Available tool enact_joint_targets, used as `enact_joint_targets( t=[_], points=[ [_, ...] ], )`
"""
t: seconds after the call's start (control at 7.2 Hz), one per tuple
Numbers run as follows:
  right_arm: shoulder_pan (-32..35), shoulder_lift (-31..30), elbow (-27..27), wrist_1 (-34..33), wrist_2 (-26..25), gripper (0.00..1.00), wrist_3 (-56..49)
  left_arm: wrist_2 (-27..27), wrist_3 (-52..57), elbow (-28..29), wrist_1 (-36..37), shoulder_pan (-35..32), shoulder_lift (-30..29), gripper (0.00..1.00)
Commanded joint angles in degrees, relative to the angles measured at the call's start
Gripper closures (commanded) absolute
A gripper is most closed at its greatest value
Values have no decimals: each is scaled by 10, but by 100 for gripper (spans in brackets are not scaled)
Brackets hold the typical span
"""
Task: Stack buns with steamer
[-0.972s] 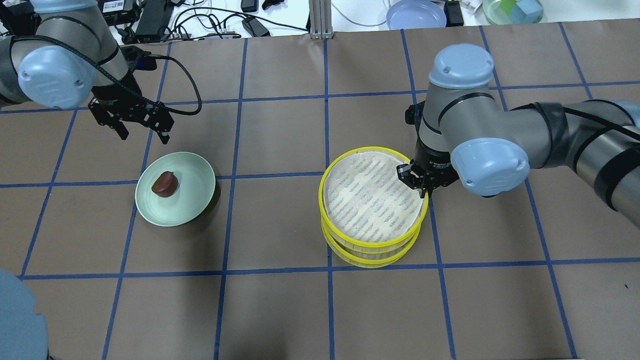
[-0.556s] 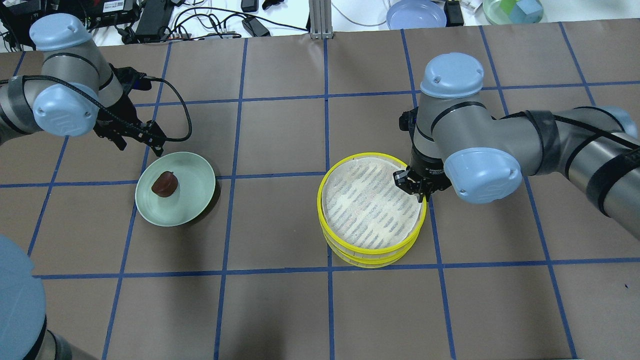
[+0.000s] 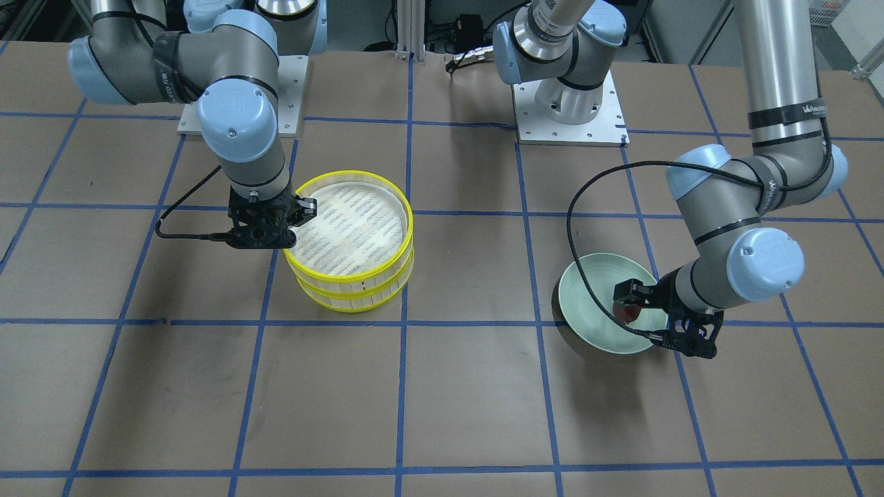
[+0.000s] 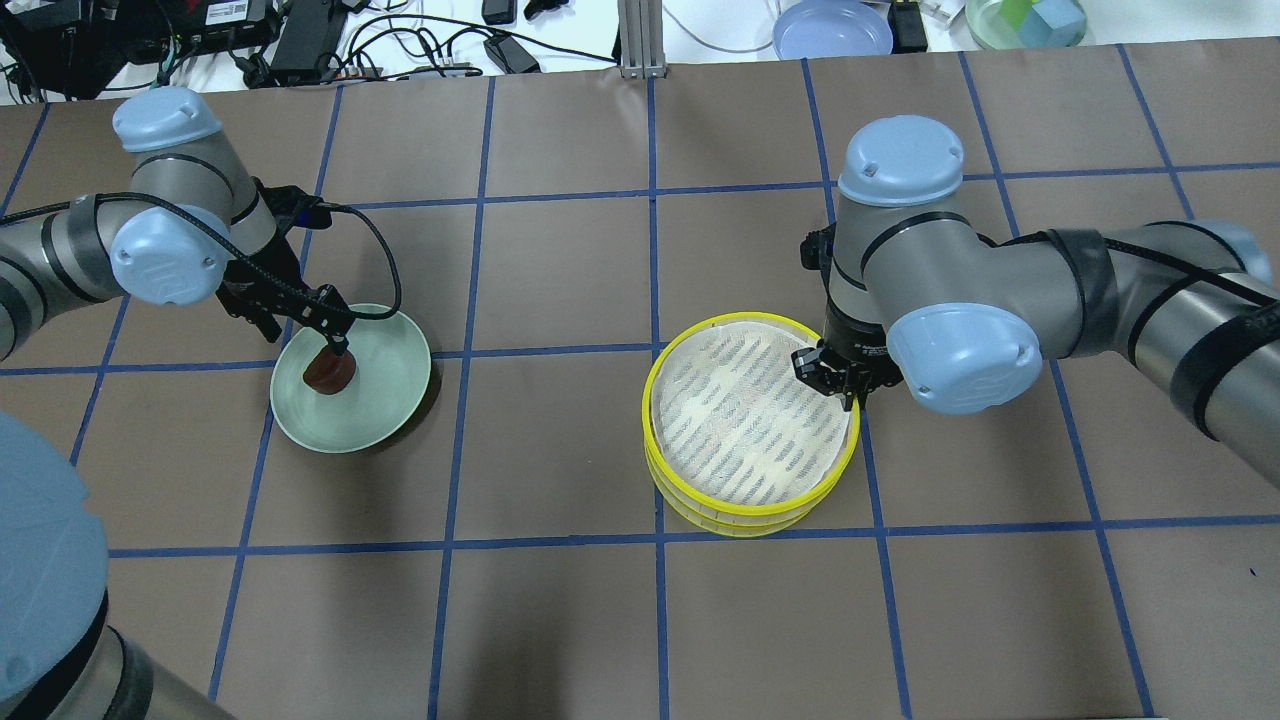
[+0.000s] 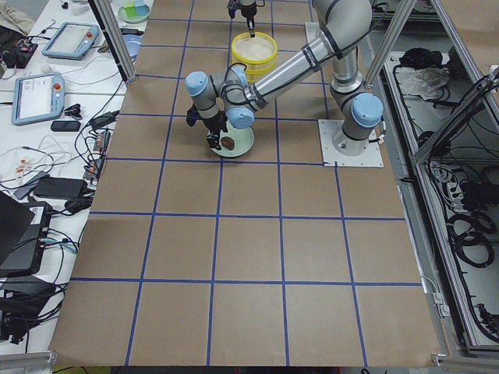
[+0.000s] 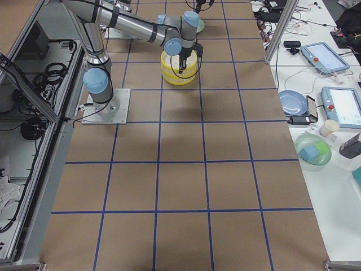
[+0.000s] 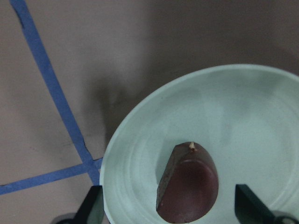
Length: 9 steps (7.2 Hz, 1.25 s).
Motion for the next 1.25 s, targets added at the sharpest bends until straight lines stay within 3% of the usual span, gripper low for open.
enact_joint_targets(
  t=[0.0,0.14,0.28,0.56,0.83,1.11],
  points=[
    [0,11,-1,1,0,48,8,-32,12,-2,-4,0,-14,3],
    [1,12,-9,4,4,0,10,-42,11,-2,-13,0,-16,6],
    [1,9,-36,8,6,0,9,-43,11,-2,-24,0,-19,12],
    [-3,-6,-139,91,10,0,9,-36,11,3,-27,0,-19,100],
    [-25,-32,-219,142,10,0,2,-34,10,10,-33,0,-5,100],
    [-106,-74,-243,195,10,0,-44,-40,-59,20,-49,-10,21,100]
  ],
)
